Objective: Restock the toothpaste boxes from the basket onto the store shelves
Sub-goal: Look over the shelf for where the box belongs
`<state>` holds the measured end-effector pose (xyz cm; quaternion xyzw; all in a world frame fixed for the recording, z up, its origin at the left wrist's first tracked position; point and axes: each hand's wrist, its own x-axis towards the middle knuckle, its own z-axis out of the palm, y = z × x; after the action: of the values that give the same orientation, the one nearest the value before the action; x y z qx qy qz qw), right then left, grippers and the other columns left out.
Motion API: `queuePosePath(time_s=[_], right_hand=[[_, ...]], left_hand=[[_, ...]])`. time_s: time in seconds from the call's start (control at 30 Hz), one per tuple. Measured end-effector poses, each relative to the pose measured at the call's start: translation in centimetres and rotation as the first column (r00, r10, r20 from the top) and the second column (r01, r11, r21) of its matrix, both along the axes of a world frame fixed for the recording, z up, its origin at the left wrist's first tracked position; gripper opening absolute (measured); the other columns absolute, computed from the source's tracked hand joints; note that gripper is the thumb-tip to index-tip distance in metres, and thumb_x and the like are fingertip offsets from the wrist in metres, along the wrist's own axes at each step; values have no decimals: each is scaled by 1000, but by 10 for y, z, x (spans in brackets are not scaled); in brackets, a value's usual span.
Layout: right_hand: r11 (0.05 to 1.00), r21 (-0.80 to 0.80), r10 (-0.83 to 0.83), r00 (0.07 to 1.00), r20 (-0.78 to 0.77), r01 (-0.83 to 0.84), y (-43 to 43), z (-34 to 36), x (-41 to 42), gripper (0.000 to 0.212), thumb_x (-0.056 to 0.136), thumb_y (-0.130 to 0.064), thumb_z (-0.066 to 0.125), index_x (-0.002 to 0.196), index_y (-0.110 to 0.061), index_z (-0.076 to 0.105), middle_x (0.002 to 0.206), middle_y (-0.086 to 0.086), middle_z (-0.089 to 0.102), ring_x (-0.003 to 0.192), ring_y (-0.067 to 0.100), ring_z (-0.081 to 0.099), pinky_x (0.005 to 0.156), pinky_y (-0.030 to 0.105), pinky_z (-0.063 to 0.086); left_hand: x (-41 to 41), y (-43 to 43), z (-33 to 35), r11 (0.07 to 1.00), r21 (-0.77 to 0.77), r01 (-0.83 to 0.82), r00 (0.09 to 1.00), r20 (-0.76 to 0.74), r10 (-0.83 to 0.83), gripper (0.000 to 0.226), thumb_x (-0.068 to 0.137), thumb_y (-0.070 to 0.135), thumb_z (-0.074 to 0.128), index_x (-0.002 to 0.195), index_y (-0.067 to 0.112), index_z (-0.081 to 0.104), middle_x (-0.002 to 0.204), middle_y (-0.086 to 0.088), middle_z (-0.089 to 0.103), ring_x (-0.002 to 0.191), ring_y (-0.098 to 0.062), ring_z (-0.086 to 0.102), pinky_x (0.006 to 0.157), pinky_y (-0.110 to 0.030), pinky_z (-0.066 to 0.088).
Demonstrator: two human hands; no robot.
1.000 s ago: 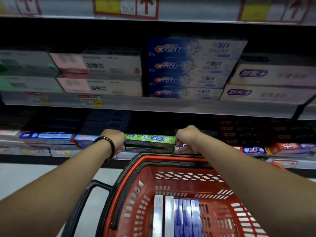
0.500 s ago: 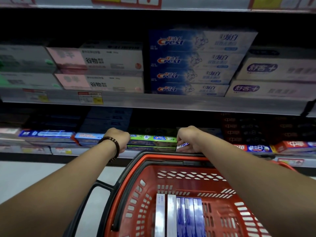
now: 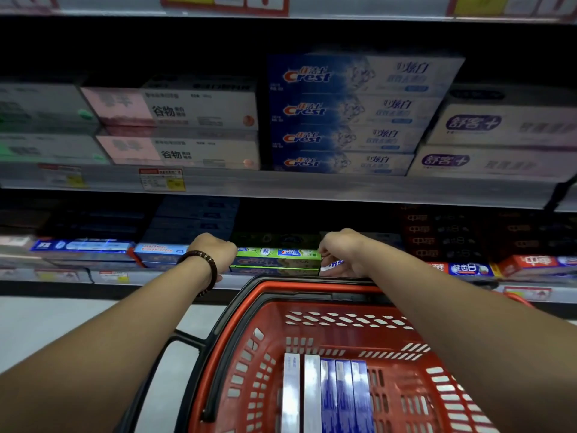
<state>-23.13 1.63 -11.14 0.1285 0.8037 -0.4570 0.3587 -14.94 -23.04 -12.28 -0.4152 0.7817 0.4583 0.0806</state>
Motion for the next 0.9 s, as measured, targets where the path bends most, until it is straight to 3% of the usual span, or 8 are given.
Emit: queuePosePath(time_s=[0.17, 0.27, 0.37, 0.5, 0.63, 0.77, 0.9], right_hand=[[1000, 1, 6, 1000, -1, -6, 0, 3, 2, 24, 104, -14, 58, 123, 1, 61, 116, 22, 62, 101, 41, 74, 86, 44, 65], [1000, 19, 17, 1000, -7, -17, 0, 9, 4, 20, 104, -14, 57, 119, 0, 61, 116, 22, 64, 94, 41, 75, 66, 36, 61], [999, 37, 24, 1000, -7, -23, 1, 15, 5, 19, 104, -15, 56, 118, -3, 61, 118, 20, 67, 82, 38, 75, 52, 28, 52], [999, 41, 23, 999, -33, -22, 7, 25, 5, 15, 104, -17, 56, 115, -7, 60, 119, 18, 69, 82, 35, 75, 55, 30, 53], [999, 41, 29, 994, -107, -25, 17, 33, 8, 18, 102, -16, 55, 114, -4, 62, 108, 15, 72, 78, 30, 68, 55, 28, 52], [1000, 20, 4, 979, -204, 1, 27, 48, 16, 11, 95, -8, 55, 99, -7, 66, 80, 13, 64, 68, 25, 54, 54, 28, 40], [999, -28, -41, 940, -340, 33, 44, 69, 33, 15, 94, -5, 56, 86, -6, 68, 78, 9, 70, 65, 20, 57, 53, 29, 45]], left_hand=[[1, 5, 5, 1000, -16, 13, 1000, 16, -12, 15, 93, 17, 62, 97, 7, 72, 101, -20, 69, 97, -38, 69, 75, -46, 63], [1, 6, 7, 1000, 8, 7, 1000, 4, -7, 18, 93, 14, 61, 101, 5, 73, 94, -18, 68, 96, -38, 71, 75, -46, 63], [0, 7, 11, 999, 36, 13, 1000, -23, -12, 10, 93, 8, 58, 93, 11, 67, 85, -15, 58, 77, -33, 63, 65, -40, 54], [0, 11, 21, 999, 46, 27, 999, -42, -25, 16, 90, 2, 53, 91, 17, 59, 80, -13, 50, 72, -24, 49, 58, -35, 41], [4, 20, 36, 998, 59, 35, 999, -36, -33, 16, 92, 4, 54, 94, 9, 69, 81, -15, 62, 68, -26, 58, 54, -30, 47], [6, 30, 55, 997, 49, 64, 996, -67, -61, 16, 92, 9, 58, 94, 4, 73, 78, -16, 66, 64, -27, 58, 50, -26, 42], [15, 49, 82, 995, 49, 86, 989, -122, -80, 16, 94, 9, 58, 89, 5, 72, 70, -12, 62, 54, -23, 50, 42, -20, 33]])
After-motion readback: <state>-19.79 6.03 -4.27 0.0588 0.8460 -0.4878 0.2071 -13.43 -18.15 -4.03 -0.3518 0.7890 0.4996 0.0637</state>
